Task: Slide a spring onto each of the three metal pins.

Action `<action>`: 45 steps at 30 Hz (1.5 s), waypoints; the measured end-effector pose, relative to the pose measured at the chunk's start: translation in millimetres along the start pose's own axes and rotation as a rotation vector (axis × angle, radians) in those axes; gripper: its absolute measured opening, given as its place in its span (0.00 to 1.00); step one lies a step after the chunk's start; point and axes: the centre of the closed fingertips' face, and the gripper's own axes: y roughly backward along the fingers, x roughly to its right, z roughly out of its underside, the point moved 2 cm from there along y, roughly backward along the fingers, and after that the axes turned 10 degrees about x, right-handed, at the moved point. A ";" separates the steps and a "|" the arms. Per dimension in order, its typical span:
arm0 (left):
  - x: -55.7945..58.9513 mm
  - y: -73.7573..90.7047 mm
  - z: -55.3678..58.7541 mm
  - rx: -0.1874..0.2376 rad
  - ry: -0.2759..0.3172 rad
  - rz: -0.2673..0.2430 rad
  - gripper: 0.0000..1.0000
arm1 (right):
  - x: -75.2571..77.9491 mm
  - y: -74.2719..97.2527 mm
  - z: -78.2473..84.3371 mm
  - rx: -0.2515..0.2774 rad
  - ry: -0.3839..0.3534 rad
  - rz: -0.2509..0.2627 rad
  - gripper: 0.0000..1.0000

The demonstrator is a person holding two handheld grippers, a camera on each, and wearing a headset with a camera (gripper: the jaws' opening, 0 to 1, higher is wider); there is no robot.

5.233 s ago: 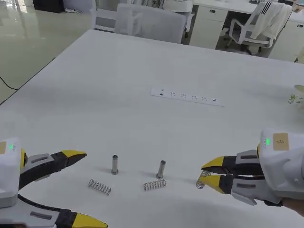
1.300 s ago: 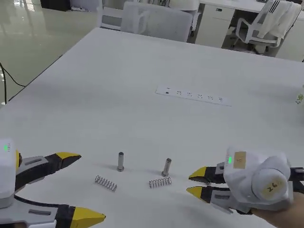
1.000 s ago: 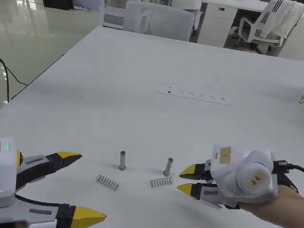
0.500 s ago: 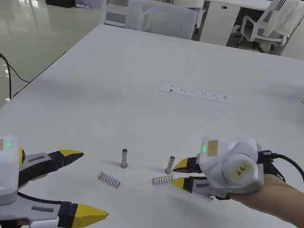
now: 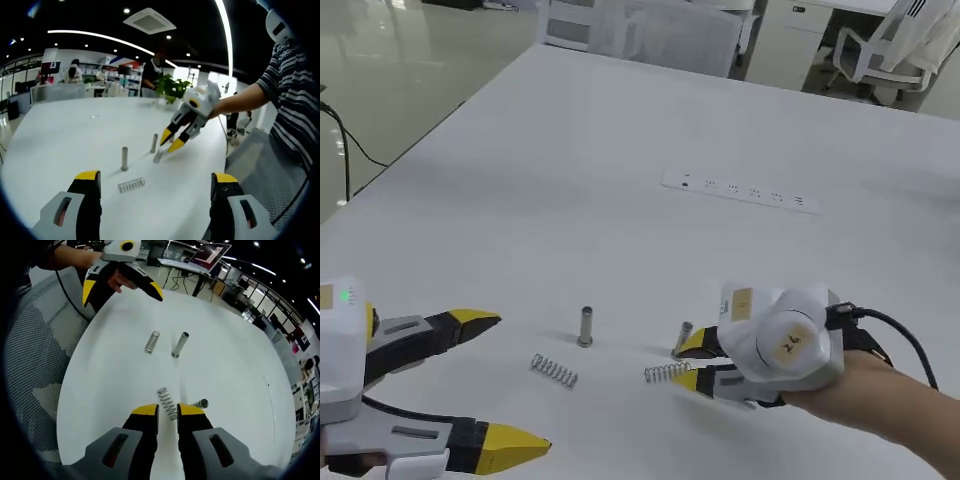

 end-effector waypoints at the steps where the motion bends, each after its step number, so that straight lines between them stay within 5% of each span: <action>1: 0.0 0.3 0.3 -0.001 -0.001 -0.001 0.88 | 0.1 -1.5 0.7 -0.004 -0.001 -0.002 0.12; 18: -1.4 8.4 5.1 -0.001 0.011 -0.020 0.87 | -3.9 -12.6 24.3 -0.079 -0.017 -0.048 0.08; 23: 0.8 8.3 5.4 -0.003 0.014 -0.019 0.87 | -4.1 -12.0 23.7 -0.065 -0.049 -0.046 0.08; 26: 1.8 7.4 5.6 -0.008 0.011 -0.015 0.87 | -6.9 -14.2 20.8 -0.005 -0.067 -0.050 0.08; 28: 2.7 6.3 5.4 -0.009 0.011 -0.011 0.87 | -5.8 -13.3 22.1 -0.013 -0.103 -0.034 0.07; 32: 6.9 2.8 1.2 -0.011 0.006 0.002 0.86 | -12.5 -11.6 21.1 -0.023 -0.058 -0.038 0.07; 36: 11.4 0.4 -0.5 -0.020 -0.003 0.018 0.85 | -14.6 -2.7 16.0 -0.018 -0.018 -0.038 0.07; 45: 17.6 -6.6 -0.2 -0.034 -0.004 0.051 0.83 | -8.6 27.5 3.0 0.031 -0.052 0.004 0.07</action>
